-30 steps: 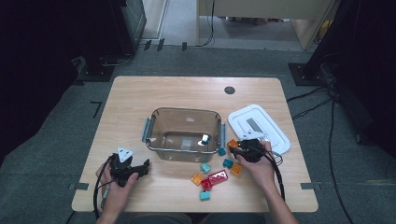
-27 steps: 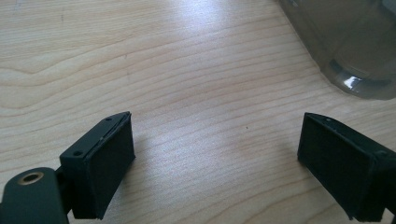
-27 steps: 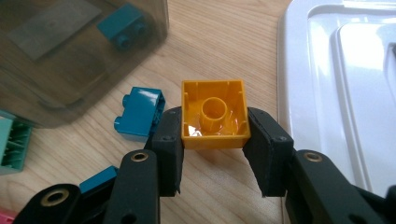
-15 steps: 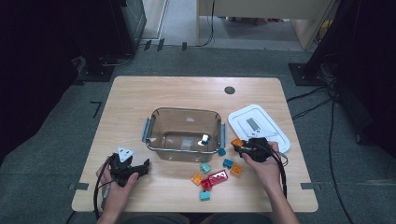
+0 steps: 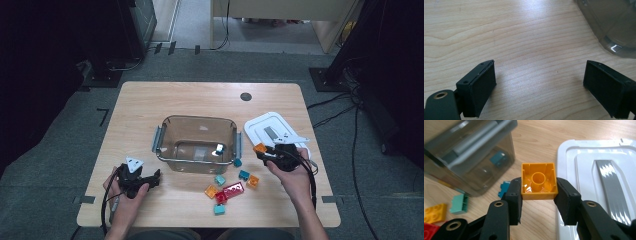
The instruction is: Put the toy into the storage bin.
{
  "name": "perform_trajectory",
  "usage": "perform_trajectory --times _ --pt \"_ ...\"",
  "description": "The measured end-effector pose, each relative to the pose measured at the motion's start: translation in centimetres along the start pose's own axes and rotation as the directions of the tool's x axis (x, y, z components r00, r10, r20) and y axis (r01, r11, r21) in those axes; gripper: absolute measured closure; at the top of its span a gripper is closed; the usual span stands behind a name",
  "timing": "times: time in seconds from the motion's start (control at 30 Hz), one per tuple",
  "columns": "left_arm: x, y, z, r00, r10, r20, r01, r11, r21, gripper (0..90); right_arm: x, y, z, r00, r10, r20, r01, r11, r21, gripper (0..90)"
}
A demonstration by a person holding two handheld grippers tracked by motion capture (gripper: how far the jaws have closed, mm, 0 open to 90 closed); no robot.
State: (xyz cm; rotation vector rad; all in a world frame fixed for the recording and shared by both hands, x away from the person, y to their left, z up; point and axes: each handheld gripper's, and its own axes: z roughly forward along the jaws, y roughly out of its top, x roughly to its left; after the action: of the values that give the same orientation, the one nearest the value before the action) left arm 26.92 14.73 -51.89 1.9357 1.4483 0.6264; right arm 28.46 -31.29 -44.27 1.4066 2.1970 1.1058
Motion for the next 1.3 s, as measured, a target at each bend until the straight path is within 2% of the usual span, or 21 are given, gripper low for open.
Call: perform_trajectory --times 0.17,0.47,0.73,1.07,1.3 --pt "0.0 0.1 0.1 1.0 -0.006 -0.008 0.006 1.0 0.001 10.6 0.5 0.7 -0.7 0.9997 -0.009 -0.021 0.01 1.0 0.003 60.1" --pt "0.0 0.2 0.2 0.9999 -0.011 -0.012 0.011 0.9999 0.0 10.6 0.8 1.6 -2.2 0.9992 -0.028 -0.028 0.029 0.999 0.015 60.1" --pt "0.0 0.2 0.2 0.9998 -0.012 -0.013 0.012 0.9999 0.001 10.5 0.8 2.8 -4.2 0.9993 -0.023 -0.028 0.023 1.0 -0.02 60.1" --pt "0.0 0.2 0.3 0.9997 -0.02 -0.015 0.02 0.9998 -0.004 10.5 1.1 3.9 -4.8 0.9983 -0.036 -0.045 0.035 0.999 -0.019 60.1" --pt "0.0 0.2 0.3 0.9998 -0.014 -0.015 0.014 0.9999 0.001 10.5 1.8 5.0 -4.4 0.9956 -0.066 -0.066 0.065 0.998 -0.013 60.1"
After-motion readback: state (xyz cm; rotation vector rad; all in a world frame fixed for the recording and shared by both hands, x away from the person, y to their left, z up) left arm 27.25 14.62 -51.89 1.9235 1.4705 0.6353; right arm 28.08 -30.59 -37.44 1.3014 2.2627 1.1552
